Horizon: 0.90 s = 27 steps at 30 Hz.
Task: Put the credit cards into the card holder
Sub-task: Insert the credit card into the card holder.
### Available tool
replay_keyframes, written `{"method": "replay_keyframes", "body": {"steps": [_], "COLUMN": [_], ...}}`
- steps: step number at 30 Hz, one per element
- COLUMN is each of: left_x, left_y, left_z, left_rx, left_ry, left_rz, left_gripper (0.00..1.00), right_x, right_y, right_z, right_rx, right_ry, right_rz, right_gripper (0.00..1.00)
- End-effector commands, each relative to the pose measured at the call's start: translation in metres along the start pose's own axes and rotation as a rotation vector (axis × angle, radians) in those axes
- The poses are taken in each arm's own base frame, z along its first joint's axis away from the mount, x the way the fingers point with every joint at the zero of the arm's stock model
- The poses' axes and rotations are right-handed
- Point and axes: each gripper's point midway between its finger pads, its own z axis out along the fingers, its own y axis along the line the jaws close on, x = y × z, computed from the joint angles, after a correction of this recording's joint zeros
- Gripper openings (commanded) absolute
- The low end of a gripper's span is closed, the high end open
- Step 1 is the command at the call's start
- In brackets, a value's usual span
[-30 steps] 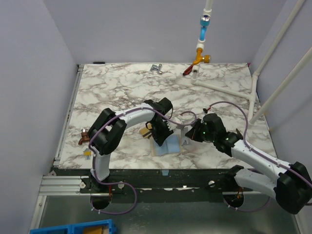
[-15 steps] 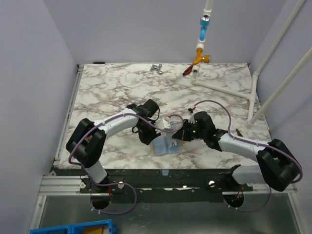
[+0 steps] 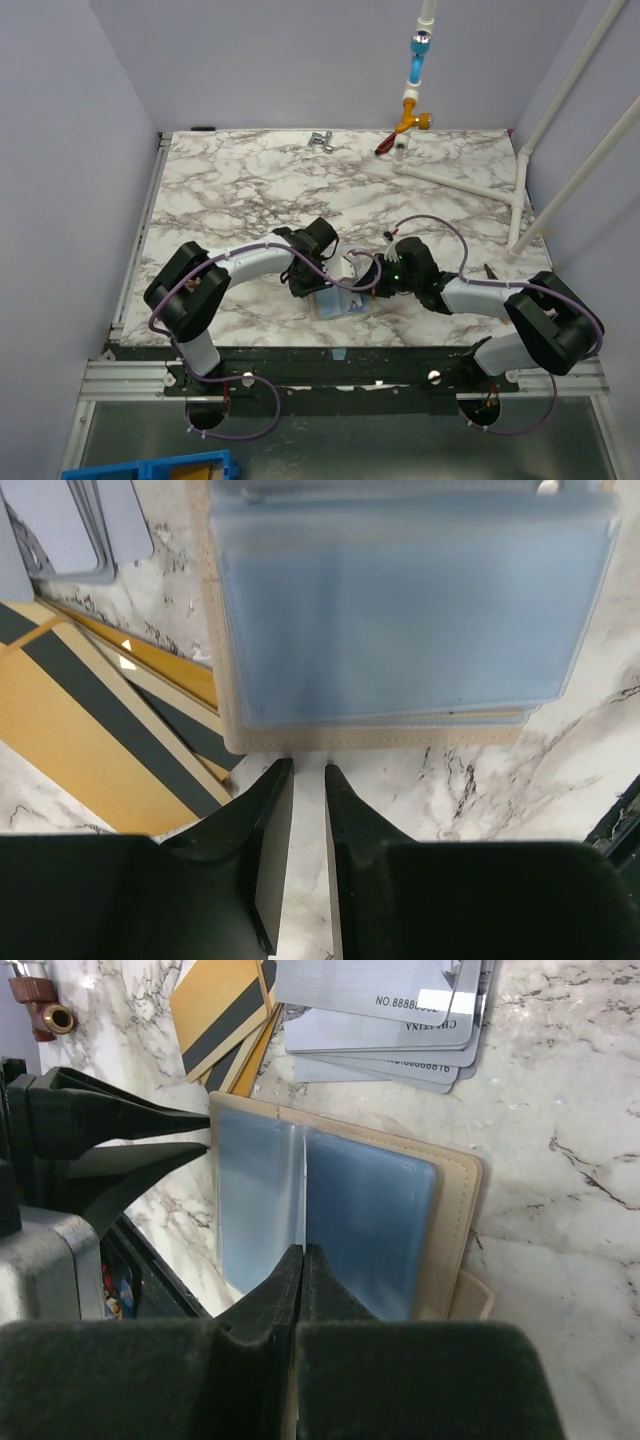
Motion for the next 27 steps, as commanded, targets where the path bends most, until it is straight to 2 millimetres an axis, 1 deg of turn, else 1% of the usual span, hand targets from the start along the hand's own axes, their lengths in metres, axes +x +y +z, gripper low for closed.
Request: {"method": "replay_keyframes", "body": {"steps": [1, 4, 6, 12, 15, 20, 25, 27], "left_x": [-0.007, -0.003, -0.003, -0.018, -0.022, -0.022, -0.021, -0.023], "left_y": [-0.003, -0.010, -0.015, -0.034, -0.044, -0.048, -0.045, -0.046], "left_z": [0.010, 0.017, 0.019, 0.018, 0.020, 0.021, 0.015, 0.011], "left_rx": [0.004, 0.043, 0.070, 0.123, 0.146, 0.151, 0.117, 0.115], "left_ry": [0.026, 0.071, 0.088, 0.068, 0.073, 0.083, 0.066, 0.052], "left_rz": [0.009, 0.022, 0.024, 0.074, 0.099, 0.094, 0.073, 0.067], "left_gripper": [0.21, 0.21, 0.21, 0.22, 0.22, 0.21, 0.20, 0.18], "right_x": [0.005, 0.007, 0.007, 0.009, 0.010, 0.010, 0.012, 0.014], "right_y": [0.003, 0.001, 0.000, -0.005, -0.009, -0.015, -0.019, -0.020], "right_z": [0.005, 0.004, 0.000, -0.015, -0.020, -0.022, -0.019, -0.017], "right_rx": [-0.043, -0.038, -0.034, -0.004, 0.015, 0.037, 0.044, 0.046], "right_ry": [0.007, 0.004, -0.005, -0.033, -0.045, -0.051, -0.049, -0.044], "right_rz": [-0.005, 0.009, 0.007, 0.001, 0.001, 0.013, 0.022, 0.035], "right_gripper": [0.01, 0.01, 0.01, 0.01, 0.01, 0.01, 0.01, 0.01]}}
